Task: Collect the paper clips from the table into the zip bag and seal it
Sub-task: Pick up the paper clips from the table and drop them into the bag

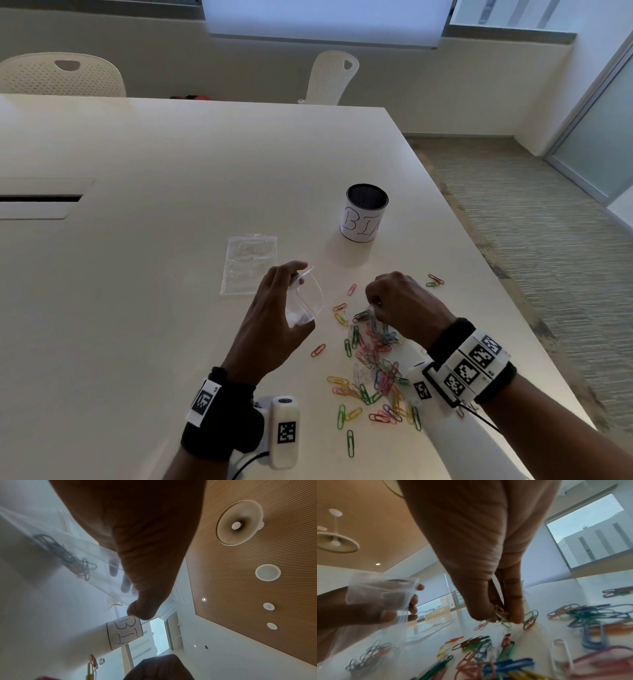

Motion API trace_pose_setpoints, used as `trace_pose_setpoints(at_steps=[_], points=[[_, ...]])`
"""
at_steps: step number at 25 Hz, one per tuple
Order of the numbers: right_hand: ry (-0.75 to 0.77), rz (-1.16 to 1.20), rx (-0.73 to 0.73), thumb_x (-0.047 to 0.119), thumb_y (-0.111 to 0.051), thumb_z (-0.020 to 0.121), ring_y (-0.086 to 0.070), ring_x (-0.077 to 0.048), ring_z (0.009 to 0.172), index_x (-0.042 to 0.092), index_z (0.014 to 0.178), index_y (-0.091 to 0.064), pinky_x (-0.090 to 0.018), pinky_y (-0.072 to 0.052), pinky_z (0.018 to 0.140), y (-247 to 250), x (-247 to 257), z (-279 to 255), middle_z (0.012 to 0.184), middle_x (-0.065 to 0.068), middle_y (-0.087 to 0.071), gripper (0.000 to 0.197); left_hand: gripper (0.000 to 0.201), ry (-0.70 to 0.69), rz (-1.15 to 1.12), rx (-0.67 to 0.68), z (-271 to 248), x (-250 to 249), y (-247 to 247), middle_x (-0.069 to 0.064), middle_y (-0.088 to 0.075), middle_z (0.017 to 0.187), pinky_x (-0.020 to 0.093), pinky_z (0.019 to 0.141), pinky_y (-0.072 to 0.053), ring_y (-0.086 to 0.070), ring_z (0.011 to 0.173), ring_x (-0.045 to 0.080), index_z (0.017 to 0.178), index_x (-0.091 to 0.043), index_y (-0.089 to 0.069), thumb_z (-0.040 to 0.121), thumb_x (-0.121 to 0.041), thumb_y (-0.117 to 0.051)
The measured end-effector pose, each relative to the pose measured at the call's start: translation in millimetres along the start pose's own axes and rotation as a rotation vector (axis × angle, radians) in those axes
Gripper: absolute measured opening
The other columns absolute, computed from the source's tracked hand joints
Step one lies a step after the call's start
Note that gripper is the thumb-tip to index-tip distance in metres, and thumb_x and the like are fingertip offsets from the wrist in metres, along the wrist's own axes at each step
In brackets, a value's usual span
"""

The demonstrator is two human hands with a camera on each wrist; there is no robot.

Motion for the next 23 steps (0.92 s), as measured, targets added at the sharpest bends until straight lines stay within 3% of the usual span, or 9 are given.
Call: trace_pose_setpoints(at_steps=[3,6,9,12,15,18,23], points=[[-0.101,0.184,-0.085,0.004,-0.073,0.087,-0.067,-0.007,0.059,0.011,0.079,-0.077,-0.007,-0.043,0.054,10.3,-18.7,-1.1,0.074,-0.001,-0.074,0.012,0.080,-0.003,-0.001,0.000,0.3,0.5,-0.2,-0.013,-0.048,0.137,-0.003,0.092,-0.034,-0.047,0.120,-0.016,0.145,-0.031,-0.039,0.081,-0.018,-0.084],[-0.226,0.455,-0.127,0.006,-0.080,0.086,-0.075,-0.011,0.062,0.012,0.086,-0.081,-0.020,-0.061,0.063,17.3,-34.0,-5.4,0.074,-0.002,-0.078,0.006,0.081,-0.006,0.000,0.005,0.6,0.7,-1.4,-0.012,-0.048,0.137,0.000,0.093,-0.034,-0.047,0.121,-0.015,0.146,-0.030,-0.038,0.080,-0.018,-0.085],[-0.342,0.890,-0.130,0.003,-0.080,0.086,-0.079,-0.026,0.077,0.001,0.095,-0.079,-0.022,-0.063,0.069,26.6,-32.5,-13.0,0.083,-0.014,-0.080,0.009,0.081,-0.008,-0.003,0.000,0.7,0.6,-2.0,-0.011,-0.048,0.137,0.001,0.092,-0.036,-0.048,0.121,-0.013,0.145,-0.031,-0.038,0.080,-0.018,-0.084],[-0.320,1.215,-0.080,0.000,-0.074,0.088,-0.078,-0.033,0.090,-0.006,0.105,-0.075,-0.026,-0.064,0.076,38.8,-11.1,-16.5,0.094,-0.021,-0.080,0.018,0.082,-0.013,-0.004,-0.003,0.8,1.4,-3.8,-0.010,-0.048,0.139,0.005,0.096,-0.037,-0.051,0.125,-0.003,0.145,-0.032,-0.038,0.080,-0.018,-0.085],[-0.228,1.388,-0.077,-0.002,-0.070,0.090,-0.077,-0.030,0.091,-0.011,0.112,-0.071,-0.027,-0.064,0.079,48.3,18.3,-12.3,0.101,-0.025,-0.078,0.024,0.083,-0.015,-0.009,-0.001,0.6,1.7,-5.4,-0.010,-0.047,0.140,0.014,0.101,-0.043,-0.051,0.127,0.001,0.145,-0.032,-0.037,0.079,-0.019,-0.085],[-0.178,1.417,-0.123,0.000,-0.072,0.088,-0.078,-0.028,0.088,-0.009,0.108,-0.073,-0.027,-0.064,0.078,51.5,45.3,-6.0,0.100,-0.023,-0.078,0.022,0.083,-0.018,-0.011,0.000,1.1,1.3,-6.0,-0.009,-0.047,0.138,0.019,0.097,-0.050,-0.051,0.125,0.003,0.145,-0.031,-0.037,0.078,-0.021,-0.086],[-0.088,0.920,-0.153,0.010,-0.078,0.089,-0.080,-0.013,0.080,0.010,0.100,-0.080,-0.028,-0.065,0.079,45.7,72.3,-1.6,0.089,-0.004,-0.081,0.012,0.082,0.000,-0.017,-0.002,1.4,-0.3,-4.2,-0.009,-0.048,0.137,0.018,0.095,-0.051,-0.052,0.120,0.004,0.146,-0.032,-0.036,0.080,-0.019,-0.082]])
Point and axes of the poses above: each hand's wrist, its own z-axis towards the middle knuckle, its own y-axis out of the back of the hand, x = y × z, the point moved 3 cm from there along z, towards the middle knuckle
